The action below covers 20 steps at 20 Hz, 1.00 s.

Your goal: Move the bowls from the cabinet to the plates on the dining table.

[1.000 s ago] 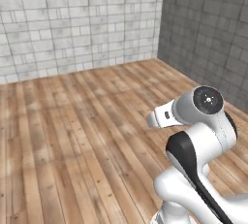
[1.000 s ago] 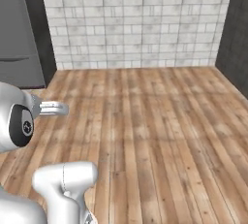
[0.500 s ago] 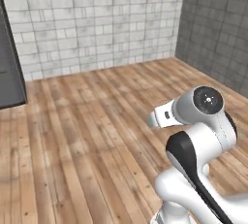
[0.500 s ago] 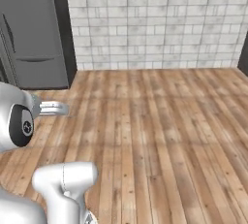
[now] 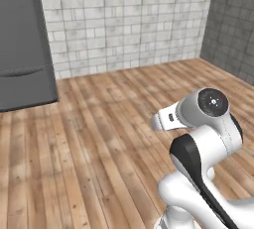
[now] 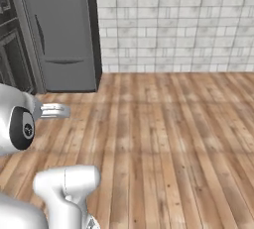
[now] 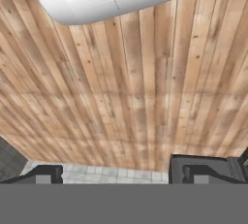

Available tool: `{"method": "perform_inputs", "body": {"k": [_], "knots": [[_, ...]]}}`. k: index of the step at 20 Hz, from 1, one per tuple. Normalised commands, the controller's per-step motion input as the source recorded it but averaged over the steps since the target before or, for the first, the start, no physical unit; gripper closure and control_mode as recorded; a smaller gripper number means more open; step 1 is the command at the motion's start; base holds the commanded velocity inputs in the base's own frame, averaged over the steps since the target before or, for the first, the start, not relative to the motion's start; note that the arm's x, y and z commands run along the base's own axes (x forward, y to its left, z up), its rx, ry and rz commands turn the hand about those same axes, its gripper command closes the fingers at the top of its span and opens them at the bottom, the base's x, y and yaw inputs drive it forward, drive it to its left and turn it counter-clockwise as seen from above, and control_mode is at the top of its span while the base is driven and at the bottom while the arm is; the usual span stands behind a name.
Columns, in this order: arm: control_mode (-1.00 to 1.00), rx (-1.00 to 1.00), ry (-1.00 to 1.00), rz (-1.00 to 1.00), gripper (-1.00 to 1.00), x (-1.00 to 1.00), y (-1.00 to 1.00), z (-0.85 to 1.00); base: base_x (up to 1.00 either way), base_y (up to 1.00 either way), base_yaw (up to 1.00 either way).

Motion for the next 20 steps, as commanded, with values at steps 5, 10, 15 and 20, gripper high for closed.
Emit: {"method": "perform_inputs", "body": {"k": [5,10,15,20], "knots": [[1.0,0.0,0.0,0.0,-1.0,0.0,0.0,0.0,0.15,0.58,0.27],[1.0,0.0,0.0,0.0,-1.0,0.0,0.0,0.0,0.15,-0.03,0.39],[1.0,0.0,0.0,0.0,-1.0,0.0,0.0,0.0,0.19,-0.37,0.53],[1.0,0.0,0.0,0.0,-1.0,0.0,0.0,0.0,0.33,-0.45,0.54]]}}
